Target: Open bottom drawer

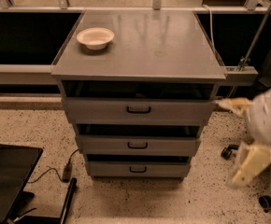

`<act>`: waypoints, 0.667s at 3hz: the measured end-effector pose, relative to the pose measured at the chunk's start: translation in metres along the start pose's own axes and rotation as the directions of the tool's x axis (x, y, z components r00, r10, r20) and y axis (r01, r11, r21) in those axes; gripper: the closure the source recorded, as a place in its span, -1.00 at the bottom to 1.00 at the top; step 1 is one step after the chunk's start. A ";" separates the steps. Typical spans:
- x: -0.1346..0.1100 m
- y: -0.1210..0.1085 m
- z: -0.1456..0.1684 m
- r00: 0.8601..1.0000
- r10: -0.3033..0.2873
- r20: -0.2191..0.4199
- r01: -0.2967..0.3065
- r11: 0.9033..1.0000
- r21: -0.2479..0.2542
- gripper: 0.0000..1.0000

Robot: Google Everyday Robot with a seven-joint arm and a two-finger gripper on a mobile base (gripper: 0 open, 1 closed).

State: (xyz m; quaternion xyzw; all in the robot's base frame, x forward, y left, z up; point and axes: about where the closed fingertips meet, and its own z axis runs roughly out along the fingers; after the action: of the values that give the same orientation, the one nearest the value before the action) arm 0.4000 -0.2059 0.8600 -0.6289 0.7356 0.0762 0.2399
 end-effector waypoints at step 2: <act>0.088 0.095 0.194 0.989 0.018 0.145 0.005 0.987 -0.158 -1.00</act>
Offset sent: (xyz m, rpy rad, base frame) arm -0.0849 0.0362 -0.4185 0.0777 0.2180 0.0516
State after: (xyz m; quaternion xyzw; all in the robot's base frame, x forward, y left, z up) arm 0.3507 -0.1850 0.6334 -0.6364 0.7096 0.1810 0.2423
